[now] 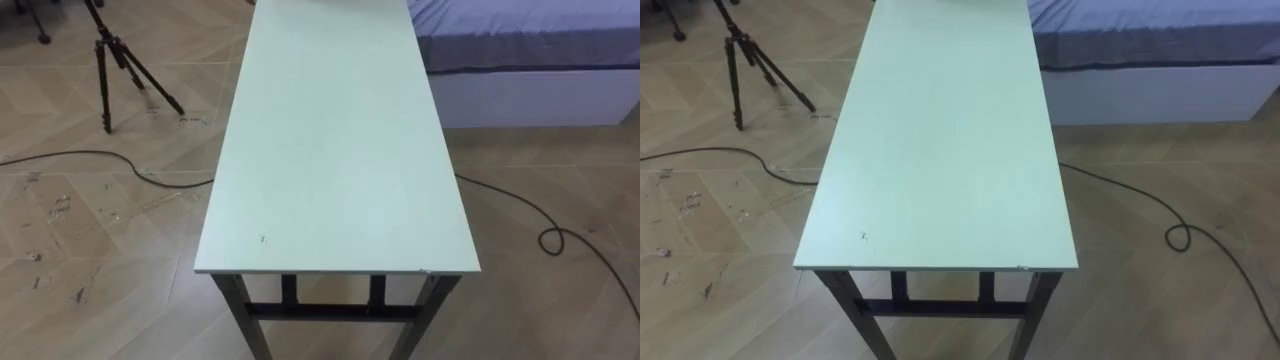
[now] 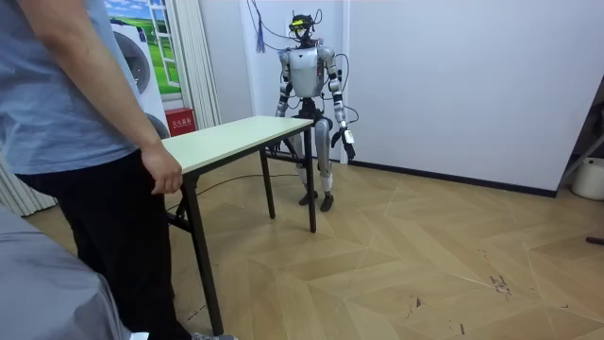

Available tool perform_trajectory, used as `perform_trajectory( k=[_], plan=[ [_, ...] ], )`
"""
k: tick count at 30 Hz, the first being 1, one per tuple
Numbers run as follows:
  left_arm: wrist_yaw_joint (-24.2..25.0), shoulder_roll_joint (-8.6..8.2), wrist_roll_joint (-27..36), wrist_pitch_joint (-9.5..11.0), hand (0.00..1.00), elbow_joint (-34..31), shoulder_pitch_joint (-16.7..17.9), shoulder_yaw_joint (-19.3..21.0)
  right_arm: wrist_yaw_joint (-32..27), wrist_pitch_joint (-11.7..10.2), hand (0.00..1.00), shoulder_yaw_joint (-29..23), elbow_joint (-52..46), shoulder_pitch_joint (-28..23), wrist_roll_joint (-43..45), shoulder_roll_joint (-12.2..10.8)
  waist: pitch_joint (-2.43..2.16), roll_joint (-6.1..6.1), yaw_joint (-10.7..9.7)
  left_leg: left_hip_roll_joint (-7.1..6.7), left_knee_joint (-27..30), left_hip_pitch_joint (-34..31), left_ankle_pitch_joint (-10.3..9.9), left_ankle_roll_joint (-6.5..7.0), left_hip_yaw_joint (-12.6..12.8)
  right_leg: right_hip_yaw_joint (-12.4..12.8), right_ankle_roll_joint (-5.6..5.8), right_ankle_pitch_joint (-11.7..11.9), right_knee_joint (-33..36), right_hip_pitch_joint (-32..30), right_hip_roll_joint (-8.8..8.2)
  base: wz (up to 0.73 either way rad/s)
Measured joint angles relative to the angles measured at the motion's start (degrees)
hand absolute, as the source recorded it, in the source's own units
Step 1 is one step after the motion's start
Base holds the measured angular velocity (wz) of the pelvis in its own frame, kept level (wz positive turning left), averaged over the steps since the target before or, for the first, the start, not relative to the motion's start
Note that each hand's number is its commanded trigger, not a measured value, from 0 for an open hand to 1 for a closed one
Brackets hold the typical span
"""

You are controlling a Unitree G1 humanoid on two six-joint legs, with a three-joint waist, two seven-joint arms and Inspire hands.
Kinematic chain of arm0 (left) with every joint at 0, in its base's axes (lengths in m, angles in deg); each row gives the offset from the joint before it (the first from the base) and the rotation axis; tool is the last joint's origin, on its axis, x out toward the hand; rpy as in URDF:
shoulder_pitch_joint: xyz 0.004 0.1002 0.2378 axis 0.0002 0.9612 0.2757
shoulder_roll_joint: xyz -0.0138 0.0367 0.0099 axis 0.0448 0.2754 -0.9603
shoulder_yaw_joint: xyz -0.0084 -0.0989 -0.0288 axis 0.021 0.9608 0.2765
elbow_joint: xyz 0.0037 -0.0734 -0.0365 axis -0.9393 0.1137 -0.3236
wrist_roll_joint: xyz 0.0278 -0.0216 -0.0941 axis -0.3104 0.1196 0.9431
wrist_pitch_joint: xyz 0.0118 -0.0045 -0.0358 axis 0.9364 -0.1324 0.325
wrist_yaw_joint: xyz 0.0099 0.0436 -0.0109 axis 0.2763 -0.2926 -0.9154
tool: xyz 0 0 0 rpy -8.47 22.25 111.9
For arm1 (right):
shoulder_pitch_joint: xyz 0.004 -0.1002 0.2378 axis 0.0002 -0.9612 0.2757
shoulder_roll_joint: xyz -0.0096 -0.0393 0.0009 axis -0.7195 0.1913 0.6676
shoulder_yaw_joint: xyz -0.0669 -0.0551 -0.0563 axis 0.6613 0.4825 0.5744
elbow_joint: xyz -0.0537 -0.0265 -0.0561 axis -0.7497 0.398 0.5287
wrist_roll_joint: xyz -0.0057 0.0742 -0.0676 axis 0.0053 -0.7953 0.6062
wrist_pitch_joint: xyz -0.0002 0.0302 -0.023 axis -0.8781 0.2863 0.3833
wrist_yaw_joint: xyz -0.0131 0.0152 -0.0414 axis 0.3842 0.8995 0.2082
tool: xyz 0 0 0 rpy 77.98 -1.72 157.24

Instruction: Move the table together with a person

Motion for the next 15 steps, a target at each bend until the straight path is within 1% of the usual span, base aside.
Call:
perform_trajectory(
  k=[8,11,12,14,15],
  plan=[
    [0.6,-0.01,0.1,0.0,0.00,0.2,0.0,0.0,0.1,0.0,0.00,0.0,-0.2,0.1,0.0,0.0,-0.01,-0.04,0.1,-0.01,-0.1,0.0,0.0,0.00,-0.1,0.1,0.00,0.0,-0.1,-0.3,0.00,0.00],
    [1.0,-0.08,1.0,-0.1,0.00,0.2,0.1,-0.6,0.3,0.5,0.00,-0.1,-0.2,0.1,-0.4,-0.1,-0.03,-0.12,-0.1,0.00,-0.2,0.0,0.0,0.00,-0.2,0.1,0.00,0.0,-0.1,-0.6,0.00,0.00],
    [1.1,-0.08,2.3,-0.1,0.00,0.2,0.0,-1.0,0.4,0.5,0.00,-0.1,-0.2,0.1,-0.4,-0.1,-0.04,-0.15,-0.1,0.01,-0.2,-0.1,0.0,0.00,-0.2,0.1,0.00,0.0,-0.1,-0.7,0.00,0.00],
    [1.7,-0.07,8.3,-0.3,0.00,0.3,0.0,-2.5,0.4,0.5,0.00,0.1,-0.1,0.2,-1.1,-0.1,-0.05,-0.20,-0.1,0.02,-0.2,-0.1,0.0,0.00,-0.2,0.1,0.01,0.0,-0.1,-0.8,-0.01,0.00],
    [1.9,-0.08,9.9,-0.3,0.00,0.3,0.0,-2.9,0.4,0.5,0.00,0.2,0.0,0.2,-1.3,-0.1,-0.04,-0.20,-0.1,0.02,-0.3,-0.1,0.0,0.00,-0.2,0.1,0.01,0.0,-0.1,-0.8,-0.02,0.00]
  ],
)
